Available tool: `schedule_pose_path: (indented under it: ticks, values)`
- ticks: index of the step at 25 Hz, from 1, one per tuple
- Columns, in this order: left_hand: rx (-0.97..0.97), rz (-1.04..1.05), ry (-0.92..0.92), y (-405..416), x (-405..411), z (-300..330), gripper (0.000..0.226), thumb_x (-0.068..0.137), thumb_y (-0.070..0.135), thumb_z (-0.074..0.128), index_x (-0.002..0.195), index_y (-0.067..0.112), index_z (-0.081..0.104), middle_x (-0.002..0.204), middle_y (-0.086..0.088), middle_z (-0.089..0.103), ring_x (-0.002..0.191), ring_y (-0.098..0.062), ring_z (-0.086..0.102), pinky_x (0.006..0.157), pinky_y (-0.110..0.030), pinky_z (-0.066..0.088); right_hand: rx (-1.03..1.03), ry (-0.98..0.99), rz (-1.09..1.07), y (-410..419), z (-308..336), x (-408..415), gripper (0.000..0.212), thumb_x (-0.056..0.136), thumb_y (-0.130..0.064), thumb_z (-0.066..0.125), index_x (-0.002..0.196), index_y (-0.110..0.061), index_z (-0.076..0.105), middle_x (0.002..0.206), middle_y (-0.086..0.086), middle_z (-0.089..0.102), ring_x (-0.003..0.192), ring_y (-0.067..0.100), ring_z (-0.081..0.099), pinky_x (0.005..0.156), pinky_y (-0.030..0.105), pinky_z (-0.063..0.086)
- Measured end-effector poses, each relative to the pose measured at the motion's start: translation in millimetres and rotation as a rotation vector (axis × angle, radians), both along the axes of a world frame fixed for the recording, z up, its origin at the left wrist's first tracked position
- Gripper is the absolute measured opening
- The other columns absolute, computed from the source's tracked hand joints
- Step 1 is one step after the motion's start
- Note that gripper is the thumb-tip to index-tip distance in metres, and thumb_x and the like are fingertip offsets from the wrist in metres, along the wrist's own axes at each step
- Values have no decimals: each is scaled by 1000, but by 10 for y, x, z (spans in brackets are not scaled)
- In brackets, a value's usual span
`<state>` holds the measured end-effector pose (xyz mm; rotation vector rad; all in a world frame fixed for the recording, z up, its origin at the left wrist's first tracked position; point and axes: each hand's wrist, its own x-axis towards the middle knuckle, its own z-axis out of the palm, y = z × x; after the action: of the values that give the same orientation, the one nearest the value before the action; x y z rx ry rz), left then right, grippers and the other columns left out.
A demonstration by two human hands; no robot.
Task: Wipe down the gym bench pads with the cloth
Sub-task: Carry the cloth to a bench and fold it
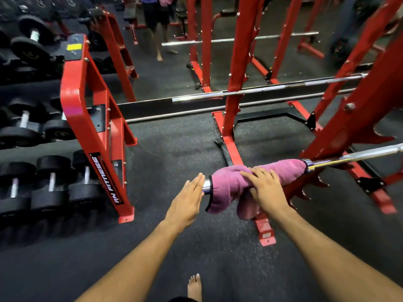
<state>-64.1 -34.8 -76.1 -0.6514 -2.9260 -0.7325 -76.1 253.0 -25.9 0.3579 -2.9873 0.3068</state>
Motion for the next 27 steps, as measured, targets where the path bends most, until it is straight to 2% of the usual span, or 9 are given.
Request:
schedule_pose_path:
  ticks: [4, 6, 10, 13, 14, 16, 18, 21, 27]
  values:
    - [30, -1, -13, 20, 3, 68, 54, 110, 26, 33, 159, 4, 35, 165, -9, 38, 151, -21, 36, 129, -38, 16, -278, -86, -67, 113, 270, 119, 46, 74, 7, 65, 112, -17, 75, 117, 6, 72, 110, 32, 64, 99, 39, 47]
    - [31, 45, -61, 83, -21, 136, 51, 109, 17, 41, 158, 4, 37, 164, -10, 38, 151, -25, 37, 129, -40, 13, -321, -129, -100, 265, 385, 253, 47, 75, 8, 63, 111, -19, 75, 116, 4, 73, 110, 28, 66, 97, 37, 50]
    - [-93, 137, -90, 240, -73, 235, 51, 96, 5, 43, 146, 2, 50, 150, -15, 53, 133, -40, 51, 119, -50, 26, -475, -52, -233, 964, 666, 738, 55, 72, 10, 59, 112, -23, 75, 113, -5, 72, 108, 19, 66, 96, 36, 51]
    - [-219, 198, 36, 535, -34, 412, 58, 86, 4, 54, 143, 0, 55, 150, -23, 52, 138, -42, 50, 117, -65, 26, -519, 28, -302, 1555, 891, 1101, 53, 71, 7, 56, 109, -23, 76, 109, -10, 71, 108, 15, 67, 99, 32, 50]
    - [-197, 173, 107, 736, 19, 506, 59, 84, 0, 62, 142, 2, 57, 149, -23, 54, 137, -42, 52, 115, -67, 28, -529, 36, -318, 1694, 945, 1197, 51, 72, 4, 55, 109, -24, 77, 109, -11, 72, 108, 14, 67, 99, 31, 50]
    - [-63, -28, 214, 1395, 232, 677, 54, 85, 6, 62, 139, 7, 59, 138, -19, 62, 122, -40, 62, 106, -58, 42, -541, 21, -363, 1972, 1003, 1466, 49, 72, -4, 52, 109, -26, 77, 111, -10, 73, 108, 13, 67, 99, 32, 51]
    - [88, -234, 110, 2138, 547, 805, 50, 90, 21, 53, 140, 17, 55, 129, -9, 66, 110, -35, 66, 94, -48, 53, -542, 17, -428, 2246, 984, 1793, 49, 73, -5, 53, 108, -29, 76, 113, -11, 73, 108, 12, 67, 98, 34, 52]
    - [222, -353, -100, 3066, 982, 802, 45, 96, 28, 53, 141, 30, 51, 134, 5, 63, 116, -21, 65, 96, -44, 53, -563, 58, -590, 2732, 921, 2435, 49, 75, 2, 56, 107, -30, 75, 111, -12, 72, 106, 12, 66, 98, 36, 52]
    - [131, -549, -230, 4232, 1346, 546, 42, 95, 25, 62, 136, 32, 52, 126, 4, 64, 114, -20, 67, 97, -47, 55, -583, 101, -943, 3608, 760, 3789, 44, 79, 2, 58, 105, -29, 76, 111, -12, 72, 105, 13, 66, 96, 39, 53]
